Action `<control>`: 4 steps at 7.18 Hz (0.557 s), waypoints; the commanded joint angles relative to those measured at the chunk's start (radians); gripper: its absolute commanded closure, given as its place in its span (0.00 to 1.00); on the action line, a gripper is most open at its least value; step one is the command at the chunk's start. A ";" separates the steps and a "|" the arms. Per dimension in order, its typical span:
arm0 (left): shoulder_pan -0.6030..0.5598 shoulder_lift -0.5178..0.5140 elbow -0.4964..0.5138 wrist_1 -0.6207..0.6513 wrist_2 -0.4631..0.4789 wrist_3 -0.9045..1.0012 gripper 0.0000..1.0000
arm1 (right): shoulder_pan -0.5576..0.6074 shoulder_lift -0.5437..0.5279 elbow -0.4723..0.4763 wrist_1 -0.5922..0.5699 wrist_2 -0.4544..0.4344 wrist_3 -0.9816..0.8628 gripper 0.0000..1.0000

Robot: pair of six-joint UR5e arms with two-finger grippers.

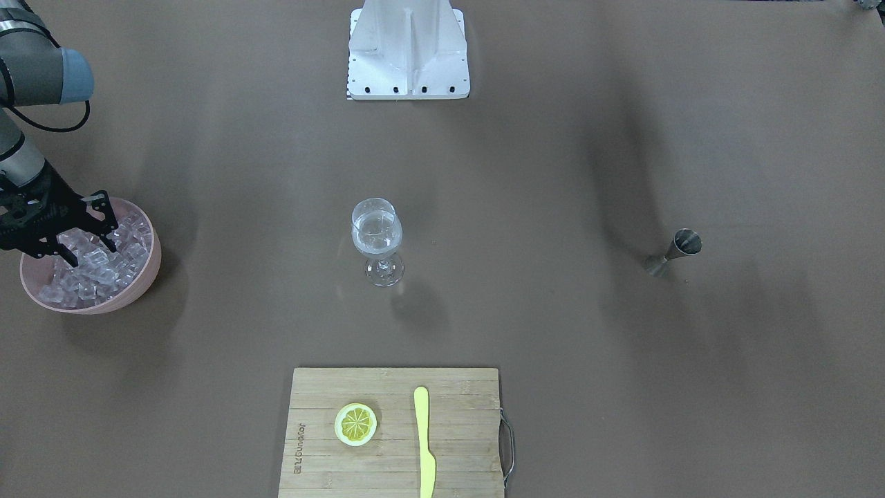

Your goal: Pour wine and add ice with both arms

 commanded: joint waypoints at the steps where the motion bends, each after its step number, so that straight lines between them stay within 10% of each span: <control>1: 0.001 0.001 -0.001 -0.004 0.000 0.001 0.01 | 0.015 0.004 -0.003 -0.002 -0.001 -0.013 0.64; 4: 0.001 0.000 0.000 -0.009 0.000 -0.004 0.01 | 0.021 0.004 -0.003 0.000 -0.001 -0.012 1.00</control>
